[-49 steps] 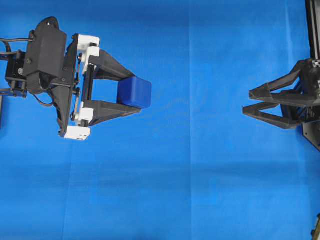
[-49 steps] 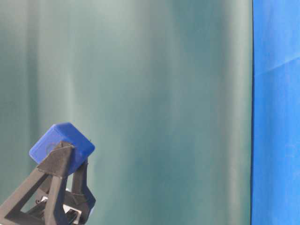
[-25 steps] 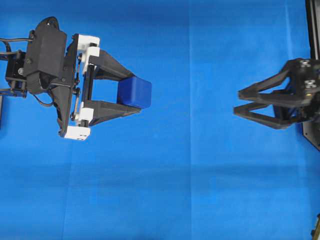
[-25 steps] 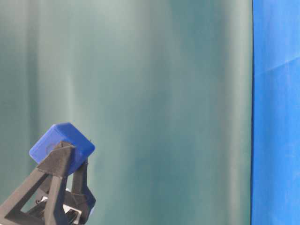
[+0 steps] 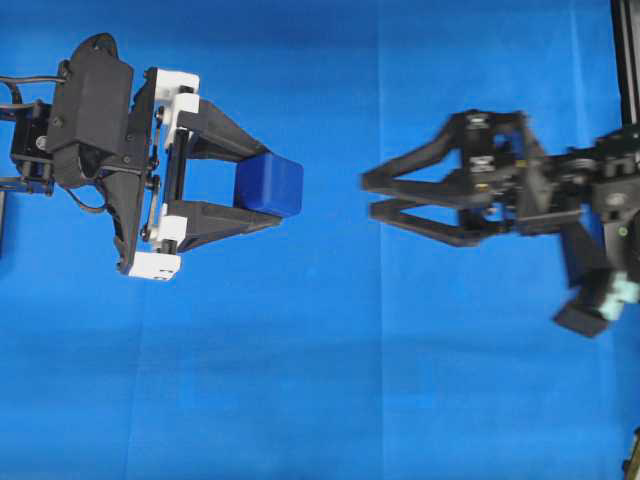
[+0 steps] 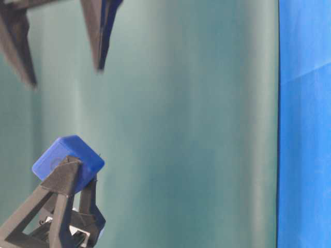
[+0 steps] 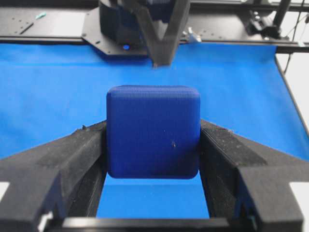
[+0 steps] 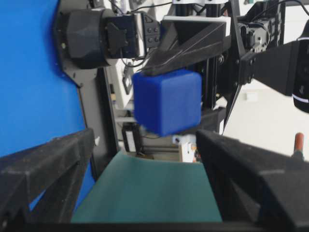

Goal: Handover the blue block to the right arm after grasping it with the left arm, then place it in the designated position.
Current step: 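Close the right gripper on the cube and open the left gripper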

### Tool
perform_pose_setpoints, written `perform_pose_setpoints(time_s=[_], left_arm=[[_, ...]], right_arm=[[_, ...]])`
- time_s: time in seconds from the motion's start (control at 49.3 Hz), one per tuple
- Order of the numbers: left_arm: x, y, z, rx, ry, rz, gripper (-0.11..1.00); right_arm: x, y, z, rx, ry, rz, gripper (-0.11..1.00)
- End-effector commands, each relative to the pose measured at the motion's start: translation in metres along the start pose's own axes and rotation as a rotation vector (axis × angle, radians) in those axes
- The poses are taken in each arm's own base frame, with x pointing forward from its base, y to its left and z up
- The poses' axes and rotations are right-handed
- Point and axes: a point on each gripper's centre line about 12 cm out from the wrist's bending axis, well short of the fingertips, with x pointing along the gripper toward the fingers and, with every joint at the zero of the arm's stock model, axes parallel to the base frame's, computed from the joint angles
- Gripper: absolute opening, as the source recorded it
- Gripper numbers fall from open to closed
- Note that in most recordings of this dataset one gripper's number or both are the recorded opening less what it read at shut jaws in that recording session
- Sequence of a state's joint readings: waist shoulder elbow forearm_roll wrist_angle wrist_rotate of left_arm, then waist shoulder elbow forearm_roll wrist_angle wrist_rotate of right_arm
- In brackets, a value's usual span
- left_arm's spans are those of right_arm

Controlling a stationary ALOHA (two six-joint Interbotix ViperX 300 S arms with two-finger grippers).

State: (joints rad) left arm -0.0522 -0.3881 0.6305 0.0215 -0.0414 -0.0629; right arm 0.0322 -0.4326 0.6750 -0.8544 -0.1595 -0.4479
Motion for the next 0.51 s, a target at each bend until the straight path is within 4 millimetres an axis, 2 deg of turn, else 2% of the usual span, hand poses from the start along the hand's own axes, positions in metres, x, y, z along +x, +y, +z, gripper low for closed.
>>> perform_pose_setpoints(time_s=[0.0, 0.264, 0.487], left_arm=[[-0.005, 0.001, 0.01, -0.004, -0.032, 0.003, 0.49], [-0.008, 0.001, 0.011, -0.007, -0.037, 0.003, 0.49], [-0.01, 0.001, 0.01, -0.008, -0.037, 0.003, 0.49]], right_arm=[[0.012, -0.017, 0.002, -0.009, -0.01, -0.032, 0.94], [0.05, -0.025, -0.005, -0.026, 0.005, -0.024, 0.94], [0.07, -0.032, -0.007, -0.028, 0.005, -0.03, 0.94]])
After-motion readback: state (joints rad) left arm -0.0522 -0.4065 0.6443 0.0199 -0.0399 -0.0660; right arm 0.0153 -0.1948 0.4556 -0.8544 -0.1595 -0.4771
